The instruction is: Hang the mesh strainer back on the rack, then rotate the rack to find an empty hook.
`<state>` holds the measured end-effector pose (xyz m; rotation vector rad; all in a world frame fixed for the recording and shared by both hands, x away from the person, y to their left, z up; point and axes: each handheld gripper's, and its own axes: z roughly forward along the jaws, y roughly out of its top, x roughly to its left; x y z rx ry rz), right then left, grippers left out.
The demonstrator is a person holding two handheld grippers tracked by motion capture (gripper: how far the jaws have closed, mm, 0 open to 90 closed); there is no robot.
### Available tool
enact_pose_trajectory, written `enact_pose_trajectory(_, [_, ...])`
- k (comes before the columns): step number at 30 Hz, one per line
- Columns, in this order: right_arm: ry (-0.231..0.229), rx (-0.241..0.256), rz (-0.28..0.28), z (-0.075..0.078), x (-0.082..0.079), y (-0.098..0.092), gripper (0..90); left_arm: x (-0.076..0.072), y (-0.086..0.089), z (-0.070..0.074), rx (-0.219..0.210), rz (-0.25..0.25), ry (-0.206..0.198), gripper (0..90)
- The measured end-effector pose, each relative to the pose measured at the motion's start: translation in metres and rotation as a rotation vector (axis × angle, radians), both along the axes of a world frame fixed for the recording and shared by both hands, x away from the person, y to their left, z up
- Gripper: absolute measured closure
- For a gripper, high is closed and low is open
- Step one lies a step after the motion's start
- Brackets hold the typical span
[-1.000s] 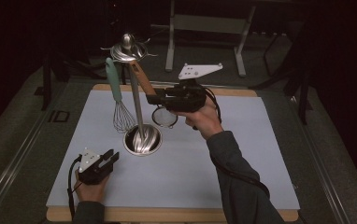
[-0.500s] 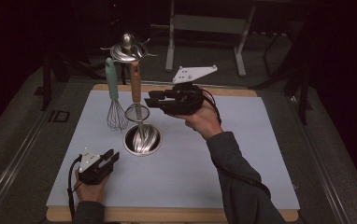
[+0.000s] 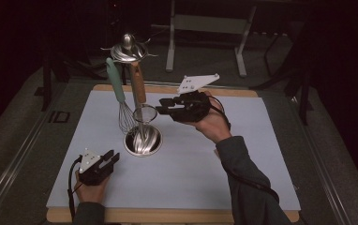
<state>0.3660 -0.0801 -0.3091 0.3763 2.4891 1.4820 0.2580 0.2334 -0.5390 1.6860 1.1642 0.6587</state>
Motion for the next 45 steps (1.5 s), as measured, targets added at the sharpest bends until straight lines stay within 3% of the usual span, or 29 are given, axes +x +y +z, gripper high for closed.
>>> enact_pose_trajectory(13, [-0.015, -0.1, -0.023, -0.014, -0.003, -0.018, 67.7, -0.001, -0.002, 0.001, 0.013, -0.003, -0.01, 69.9])
enact_pose_trajectory(20, [0.002, -0.126, -0.05, -0.035, -0.006, -0.038, 66.7, -0.004, 0.003, 0.008, -0.048, 0.005, -0.029, 75.7])
enact_pose_trajectory(27, [0.021, -0.178, -0.097, -0.063, -0.007, -0.06, 66.8, -0.008, 0.001, 0.031, -0.065, -0.022, -0.074, 89.8])
enact_pose_trajectory(30, [0.05, -0.193, -0.115, -0.076, -0.006, -0.07, 67.2, -0.011, 0.002, 0.044, -0.079, -0.023, -0.109, 90.0])
enact_pose_trajectory(37, [0.065, -0.237, -0.173, -0.104, -0.009, -0.09, 69.7, -0.014, 0.006, 0.075, -0.099, -0.049, -0.173, 89.9])
enact_pose_trajectory(45, [0.072, -0.276, -0.244, -0.123, -0.013, -0.104, 69.5, -0.009, 0.008, 0.107, -0.125, -0.053, -0.235, 89.8])
